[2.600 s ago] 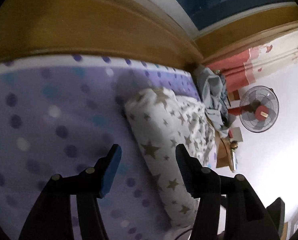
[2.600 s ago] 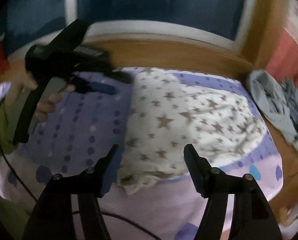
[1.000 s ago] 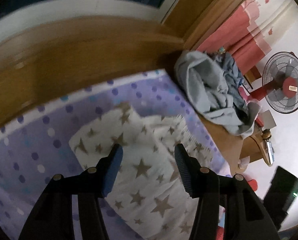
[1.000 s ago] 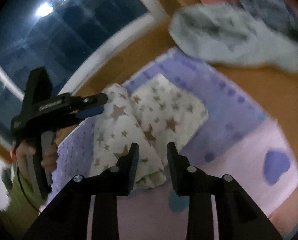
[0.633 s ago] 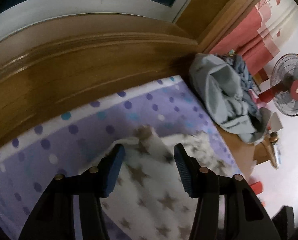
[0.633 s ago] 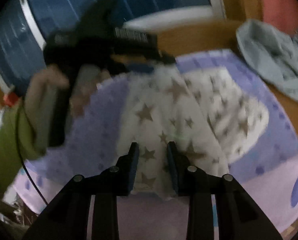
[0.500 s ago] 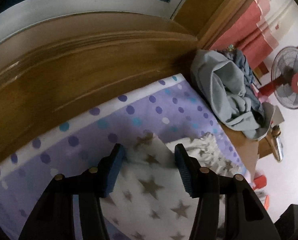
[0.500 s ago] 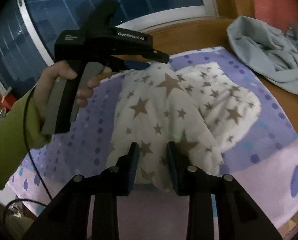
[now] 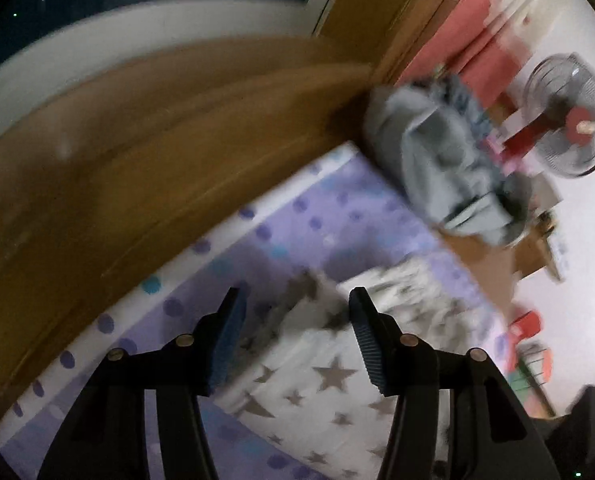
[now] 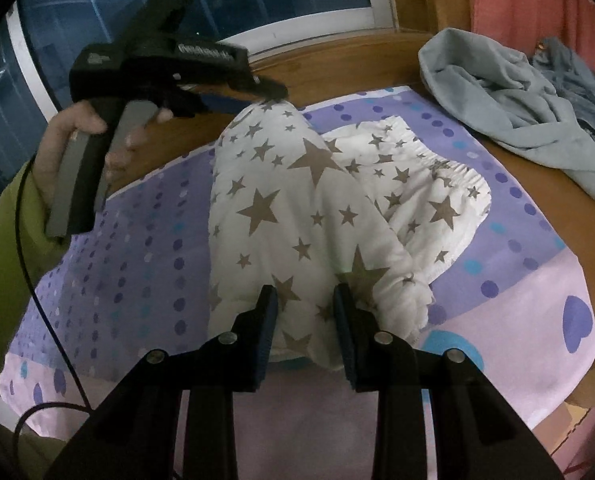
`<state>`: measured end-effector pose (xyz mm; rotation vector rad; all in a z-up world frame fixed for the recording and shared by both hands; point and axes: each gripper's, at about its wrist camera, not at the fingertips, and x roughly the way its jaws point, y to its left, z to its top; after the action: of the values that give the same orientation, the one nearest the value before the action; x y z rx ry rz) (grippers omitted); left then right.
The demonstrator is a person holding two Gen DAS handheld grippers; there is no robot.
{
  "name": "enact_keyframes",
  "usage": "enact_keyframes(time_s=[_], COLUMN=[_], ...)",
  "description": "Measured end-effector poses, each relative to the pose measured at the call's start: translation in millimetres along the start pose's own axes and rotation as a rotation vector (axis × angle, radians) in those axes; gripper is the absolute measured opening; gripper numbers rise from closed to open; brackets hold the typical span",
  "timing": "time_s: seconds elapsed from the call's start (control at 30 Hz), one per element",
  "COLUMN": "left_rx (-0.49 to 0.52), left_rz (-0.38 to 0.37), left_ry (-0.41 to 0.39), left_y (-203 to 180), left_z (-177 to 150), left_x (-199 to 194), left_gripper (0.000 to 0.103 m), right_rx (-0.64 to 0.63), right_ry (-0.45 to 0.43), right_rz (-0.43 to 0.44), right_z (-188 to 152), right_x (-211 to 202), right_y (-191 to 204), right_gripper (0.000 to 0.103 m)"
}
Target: Fold clothes
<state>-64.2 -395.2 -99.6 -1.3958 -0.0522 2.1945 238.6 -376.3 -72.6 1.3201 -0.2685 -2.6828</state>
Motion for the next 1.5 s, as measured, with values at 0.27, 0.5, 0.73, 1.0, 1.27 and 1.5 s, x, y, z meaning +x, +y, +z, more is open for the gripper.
enact_keyframes(time_s=[0.27, 0.5, 0.73, 1.0, 1.27, 1.5], left_rx=[-0.096, -0.058, -0.005, 0.023, -0.2, -0.362], left_rz=[-0.002, -0.027, 0.158, 0.385, -0.178, -0.523], left_ry=[-0.036, -0.007, -0.071, -0.151, -0.212, -0.201], left_y=[43.5, 40.8, 37.6, 46.4, 61.3, 38.7], left_z=[-20.8, -60.2, -44.6, -50.7, -102.3, -150.1], left_x=[-28.9, -35.7, -19.6, -47.1, -79.1, -36.7], left_gripper=[0.052, 0.053, 0.053, 0.044, 0.044, 0.044], right_rx=[0.0, -0.012, -0.014, -0.023, -0.204, -0.471], right_ry=[0.009, 0.013, 0.019, 0.013, 0.03, 0.257], right_rz=[-0.026, -0.049, -0.058, -0.075, -0.056, 0.021], right_z=[7.7, 8.6, 10.7, 9.1, 62.1, 156.2], right_x=[13.3, 13.9, 15.2, 16.4, -4.6, 59.4], right_y=[-0.7, 5.0, 6.0, 8.1, 31.3, 61.4], right_gripper=[0.029, 0.029, 0.029, 0.029, 0.029, 0.029])
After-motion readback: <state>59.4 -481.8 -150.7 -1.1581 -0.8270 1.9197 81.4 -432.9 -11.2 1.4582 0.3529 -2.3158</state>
